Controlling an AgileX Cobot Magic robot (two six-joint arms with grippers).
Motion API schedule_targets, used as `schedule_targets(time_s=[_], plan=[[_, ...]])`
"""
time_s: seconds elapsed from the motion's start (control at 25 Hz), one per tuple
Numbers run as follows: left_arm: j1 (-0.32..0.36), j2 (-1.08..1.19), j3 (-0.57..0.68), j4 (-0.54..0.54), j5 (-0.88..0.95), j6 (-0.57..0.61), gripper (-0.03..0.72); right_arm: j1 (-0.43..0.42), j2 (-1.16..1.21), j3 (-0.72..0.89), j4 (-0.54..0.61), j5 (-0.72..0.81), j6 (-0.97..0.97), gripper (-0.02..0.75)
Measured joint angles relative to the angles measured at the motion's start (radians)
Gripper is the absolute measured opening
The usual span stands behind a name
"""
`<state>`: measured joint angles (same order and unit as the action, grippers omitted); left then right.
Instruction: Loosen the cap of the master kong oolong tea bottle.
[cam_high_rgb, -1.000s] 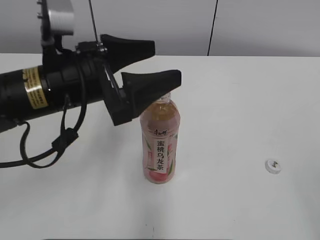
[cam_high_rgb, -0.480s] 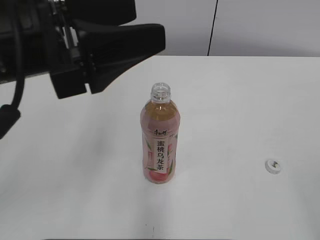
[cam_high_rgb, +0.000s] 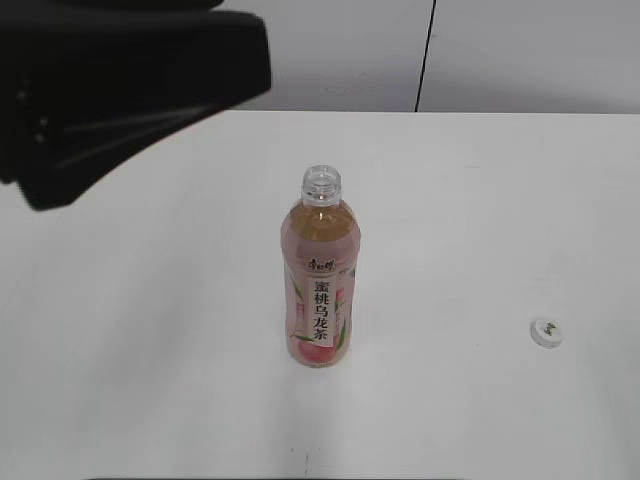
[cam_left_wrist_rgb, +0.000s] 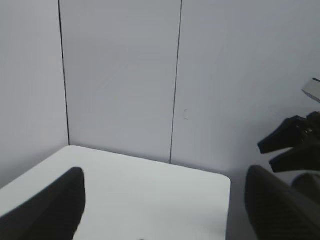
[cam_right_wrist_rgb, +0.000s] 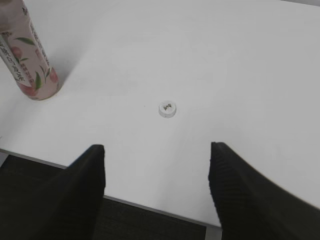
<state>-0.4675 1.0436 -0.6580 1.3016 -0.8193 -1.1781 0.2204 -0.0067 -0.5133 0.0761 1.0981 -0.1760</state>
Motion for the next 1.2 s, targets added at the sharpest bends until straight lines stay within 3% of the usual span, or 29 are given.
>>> schedule_targets(time_s=[0.32,0.48,0.92,1.08,1.2], plan=[[0.0,-0.1,0.0,0.342,0.0,-0.332,0.589,0.0,0.0,0.0,0.0,0.0,0.0,0.493],[0.0,-0.136,0.0,0.405,-0.001,-0.388,0.588,0.0,0.0,0.0,-0.001,0.0,0.0,0.493],[0.0,-0.148,0.0,0.405,0.113,-0.395,0.588,0.0,0.0,0.0,-0.001,0.0,0.0,0.493],[0.0,-0.133,0.002,0.321,0.141,-0.358,0.588,0.0,0.0,0.0,-0.001,0.0,0.0,0.493],[0.0,-0.116,0.019,0.187,0.174,-0.241,0.588,0.0,0.0,0.0,-0.001,0.0,0.0,0.493]])
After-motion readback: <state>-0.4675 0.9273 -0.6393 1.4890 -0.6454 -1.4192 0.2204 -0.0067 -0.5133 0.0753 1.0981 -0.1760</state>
